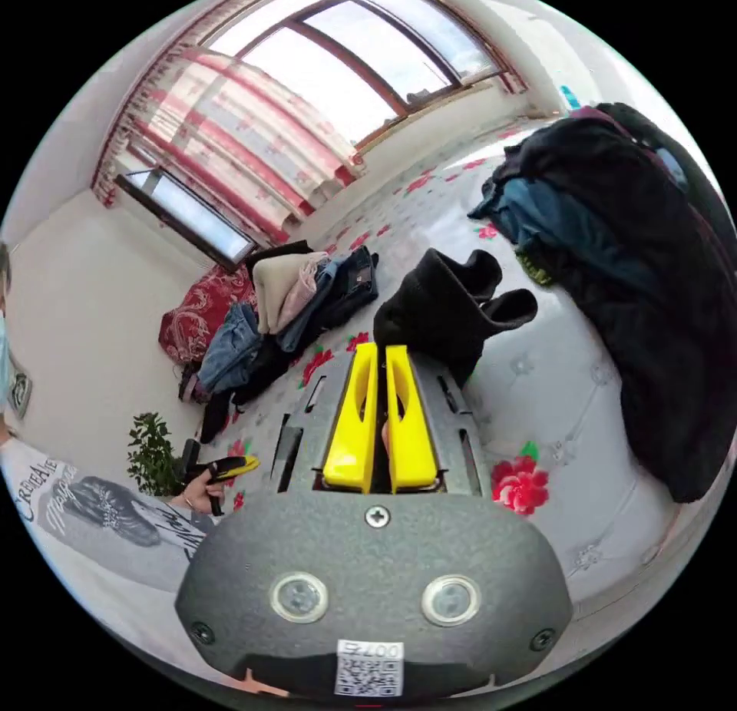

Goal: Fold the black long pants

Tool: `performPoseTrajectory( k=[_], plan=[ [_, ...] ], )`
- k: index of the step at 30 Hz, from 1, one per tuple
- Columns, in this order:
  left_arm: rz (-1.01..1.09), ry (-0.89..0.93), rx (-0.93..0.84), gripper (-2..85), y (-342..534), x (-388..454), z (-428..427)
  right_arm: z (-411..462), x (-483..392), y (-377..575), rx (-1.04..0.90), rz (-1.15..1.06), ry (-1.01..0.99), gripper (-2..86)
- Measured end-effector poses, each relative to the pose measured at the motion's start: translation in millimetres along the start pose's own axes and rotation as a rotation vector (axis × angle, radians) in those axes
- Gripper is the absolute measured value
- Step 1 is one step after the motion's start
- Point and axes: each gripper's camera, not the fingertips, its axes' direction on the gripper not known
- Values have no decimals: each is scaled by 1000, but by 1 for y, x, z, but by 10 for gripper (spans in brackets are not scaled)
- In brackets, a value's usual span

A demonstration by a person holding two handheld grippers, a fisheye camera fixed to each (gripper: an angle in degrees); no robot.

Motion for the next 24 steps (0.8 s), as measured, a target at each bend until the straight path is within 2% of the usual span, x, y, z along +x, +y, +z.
performPoseTrajectory(
  k=[3, 5, 7, 9, 11, 13, 15, 18, 21, 24],
  plan=[
    [-24, 16, 11, 85, -5, -14, -7, 42, -117, 19, -124, -358, -42, 8],
    [-42, 52, 34, 88, -7, -24, -11, 81, -170, 45, -220, -510, -100, 16],
    [-51, 88, 46, 95, -8, -33, -15, 129, -203, 76, -360, -573, -166, 29],
    [-57, 140, 65, 119, -8, -50, -20, 189, -217, 113, -589, -553, -243, 50],
    [-66, 169, 75, 135, -7, -65, -23, 209, -208, 121, -634, -485, -214, 66],
    [-82, 216, 63, 146, -7, -80, -25, 208, -181, 108, -602, -372, -189, 81],
    [-81, 277, 47, 157, -9, -95, -22, 197, -122, 80, -509, -153, -128, 96],
    [-42, 313, -35, 161, -21, -98, -2, 192, -43, 63, -468, 94, -54, 108],
    [24, 329, -75, 156, -39, -92, 15, 210, 9, 68, -510, 245, -63, 106],
    [86, 412, -158, 140, -60, -82, 38, 243, 28, 78, -572, 314, -162, 94]
  ],
)
